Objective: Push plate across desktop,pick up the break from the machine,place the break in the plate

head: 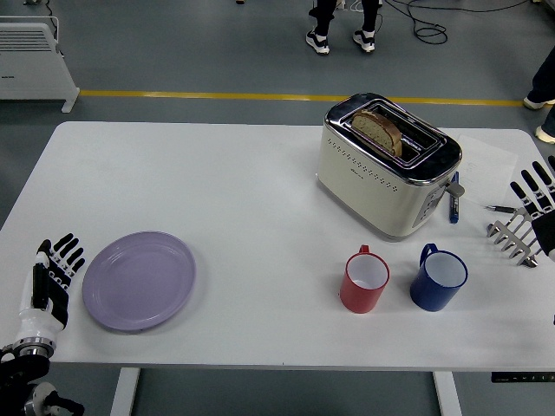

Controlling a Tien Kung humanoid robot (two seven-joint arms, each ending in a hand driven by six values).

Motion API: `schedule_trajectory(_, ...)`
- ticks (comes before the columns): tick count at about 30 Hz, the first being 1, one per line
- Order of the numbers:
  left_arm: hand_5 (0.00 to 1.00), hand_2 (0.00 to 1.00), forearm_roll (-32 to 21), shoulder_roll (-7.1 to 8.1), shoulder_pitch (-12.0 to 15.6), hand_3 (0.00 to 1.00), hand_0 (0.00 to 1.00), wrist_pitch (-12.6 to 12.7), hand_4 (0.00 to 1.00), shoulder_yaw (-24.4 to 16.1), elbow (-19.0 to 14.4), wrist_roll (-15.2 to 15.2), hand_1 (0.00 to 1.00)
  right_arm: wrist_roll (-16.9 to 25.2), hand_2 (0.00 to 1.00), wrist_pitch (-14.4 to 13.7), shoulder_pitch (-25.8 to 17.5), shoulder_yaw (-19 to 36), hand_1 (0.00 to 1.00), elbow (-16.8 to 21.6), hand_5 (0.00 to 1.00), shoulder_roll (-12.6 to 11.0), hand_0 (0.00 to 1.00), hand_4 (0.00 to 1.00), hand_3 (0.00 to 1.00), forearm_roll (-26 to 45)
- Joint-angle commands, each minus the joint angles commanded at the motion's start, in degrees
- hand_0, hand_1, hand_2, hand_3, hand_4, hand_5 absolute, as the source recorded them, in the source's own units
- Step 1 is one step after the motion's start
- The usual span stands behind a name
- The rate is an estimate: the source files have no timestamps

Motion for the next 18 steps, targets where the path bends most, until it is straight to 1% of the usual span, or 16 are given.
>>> schedule_trajectory(11,0.998,0.857,-1.42,0.00,-0.36,0.757,0.840,-0.14,0.553,1.76,0.99,-0.20,0.858,0.01,0.705,-0.01,0.40,-0.16,0.705,0.02,0.481,0.03,0.738,0.457,0.707,0.04)
schedule_trajectory(18,0.998,0.854,-2.03,0.00,-0.21,0.757,0.833,-0.13,0.549,2.70,0.72,-0.22,0.853,0.02,0.706,-0.06,0.47,-0.20,0.704,-0.04,0.481,-0.06,0.737,0.457,0.707,0.06)
